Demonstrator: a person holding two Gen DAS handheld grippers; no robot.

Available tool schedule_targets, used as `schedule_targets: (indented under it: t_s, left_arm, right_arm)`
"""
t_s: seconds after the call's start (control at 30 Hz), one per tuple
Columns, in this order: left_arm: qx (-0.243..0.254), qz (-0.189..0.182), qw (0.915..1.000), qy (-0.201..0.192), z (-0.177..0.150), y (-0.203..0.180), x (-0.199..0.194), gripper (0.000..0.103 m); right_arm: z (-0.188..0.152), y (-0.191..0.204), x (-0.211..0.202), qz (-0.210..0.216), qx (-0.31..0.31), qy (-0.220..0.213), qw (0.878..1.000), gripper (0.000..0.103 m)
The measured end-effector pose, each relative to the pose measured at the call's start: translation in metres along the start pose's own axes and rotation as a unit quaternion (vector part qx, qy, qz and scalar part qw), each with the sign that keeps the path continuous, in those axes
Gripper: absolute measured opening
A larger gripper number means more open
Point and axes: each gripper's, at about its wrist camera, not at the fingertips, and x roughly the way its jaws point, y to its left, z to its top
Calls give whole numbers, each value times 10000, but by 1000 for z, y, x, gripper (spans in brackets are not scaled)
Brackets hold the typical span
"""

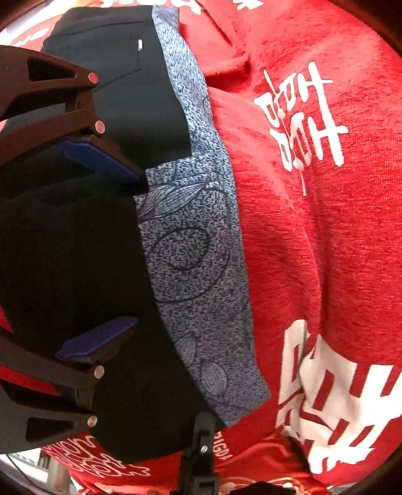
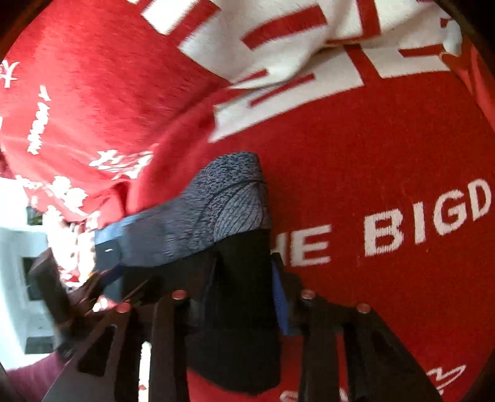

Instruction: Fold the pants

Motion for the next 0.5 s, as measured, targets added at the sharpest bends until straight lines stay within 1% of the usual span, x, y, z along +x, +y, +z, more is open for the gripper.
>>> schedule_targets:
  t_s: [0.07, 0.1, 0.13, 0.17, 0.2, 0.23, 0.3, 0.5]
  left_arm:
    - [-111, 24, 9999, 80, 0, 1, -2, 89]
    - [-174, 46, 9998, 110, -1, 3, -4, 89]
    - [-232, 81, 9996, 139, -1, 5, -5, 89]
    - [-319, 121, 9993, 176, -4, 8, -7, 89]
    - [-383, 156, 9990, 195, -6, 11, -10, 89]
    - [-447, 192, 9986, 212, -8, 15, -12, 89]
    - [-563, 224, 9979, 245, -15, 23, -20, 89]
    - [-696, 275, 9966, 351, -34, 40, -39, 89]
  right_arm:
    - [-4, -4, 2, 74, 240, -162, 9996, 50]
    - [-8, -2, 2, 23, 251, -169, 9995, 53]
    - [-10, 1, 0, -73, 209, -140, 9997, 60]
    - [-15, 6, -3, -261, 102, -106, 9995, 69]
    - [-21, 11, -5, -481, -33, -87, 9988, 73]
    - [-28, 17, -10, -773, -219, -106, 9967, 79]
    - [-38, 27, -16, -1086, -413, -180, 9931, 80]
    - [-76, 45, -43, -1364, -371, -268, 9896, 84]
